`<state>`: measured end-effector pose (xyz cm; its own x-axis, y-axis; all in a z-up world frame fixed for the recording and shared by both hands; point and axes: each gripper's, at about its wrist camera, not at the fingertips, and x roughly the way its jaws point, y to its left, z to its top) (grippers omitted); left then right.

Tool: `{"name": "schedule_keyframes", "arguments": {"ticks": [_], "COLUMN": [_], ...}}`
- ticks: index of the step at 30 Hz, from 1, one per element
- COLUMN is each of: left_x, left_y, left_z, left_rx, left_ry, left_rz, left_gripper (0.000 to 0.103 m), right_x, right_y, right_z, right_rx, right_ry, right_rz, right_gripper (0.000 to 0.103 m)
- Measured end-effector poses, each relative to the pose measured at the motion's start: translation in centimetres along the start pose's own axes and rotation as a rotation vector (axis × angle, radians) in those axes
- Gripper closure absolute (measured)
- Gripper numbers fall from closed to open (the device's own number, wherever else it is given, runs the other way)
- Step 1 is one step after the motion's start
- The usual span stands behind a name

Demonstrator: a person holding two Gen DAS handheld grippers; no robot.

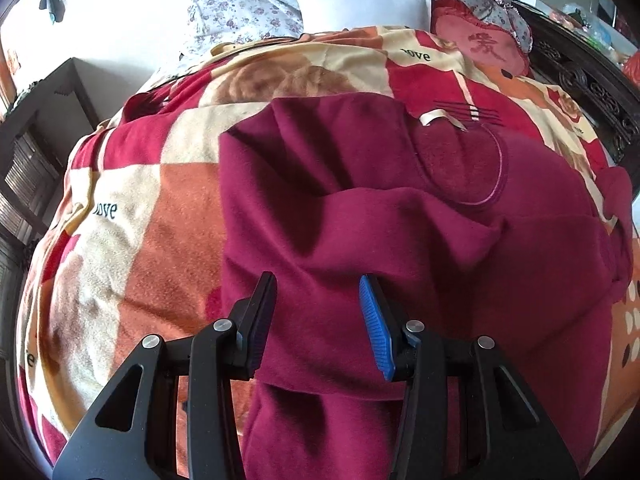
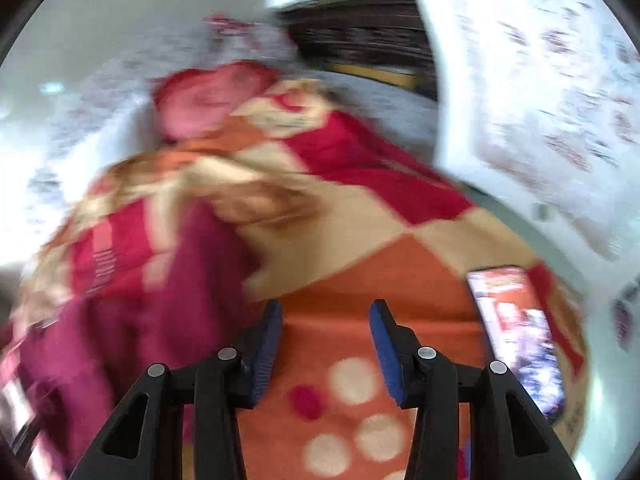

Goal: Fold small clothes

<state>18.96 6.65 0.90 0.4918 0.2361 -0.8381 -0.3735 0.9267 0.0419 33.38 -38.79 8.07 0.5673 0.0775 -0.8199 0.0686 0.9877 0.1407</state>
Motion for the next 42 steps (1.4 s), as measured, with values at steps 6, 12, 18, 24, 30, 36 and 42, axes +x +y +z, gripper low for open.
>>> {"name": "schedule_keyframes", "arguments": {"ticks": [6, 12, 18, 24, 30, 36, 42], "left_x": [-0.5, -0.9, 0.3, 0.3, -0.3, -0.4, -0.1], "left_y": [-1.0, -0.7, -0.2, -0.9, -1.2, -0.4, 0.5], "left_z": [-0.2, -0.2, -0.2, -0.4, -0.2, -0.3, -0.1], "left_rx": [0.023, 0.033, 0.002, 0.011, 0.026, 0.03, -0.008], "left_ry": [0.0, 0.0, 0.018, 0.011, 0.006, 0.006, 0.017], "left_rz": [-0.002, 0.007, -0.001, -0.004, -0.01, 0.007, 0.0], "left_gripper": [0.06, 0.06, 0.06, 0.06, 0.06, 0.06, 0.06], "right_x": [0.8, 7.2, 1.4, -2.2, 2.5, 7.6, 9.8], "right_y": [9.3, 8.8, -2.6, -5.6, -1.9, -3.3, -5.5], "right_z": [-2.1, -1.5, 0.8, 0.8, 1.0, 2.5, 3.2], "right_rx": [-0.225, -0.092, 0.149, 0.145, 0.131, 0.269, 0.331], "right_ry": [0.13, 0.167, -0.02, -0.058, 0.061, 0.175, 0.226], "right_rz": [0.356, 0.152, -0.175, -0.095, 0.041, -0.093, -0.131], "right_gripper": [0.059, 0.059, 0.059, 0.058, 0.058, 0.056, 0.055]}}
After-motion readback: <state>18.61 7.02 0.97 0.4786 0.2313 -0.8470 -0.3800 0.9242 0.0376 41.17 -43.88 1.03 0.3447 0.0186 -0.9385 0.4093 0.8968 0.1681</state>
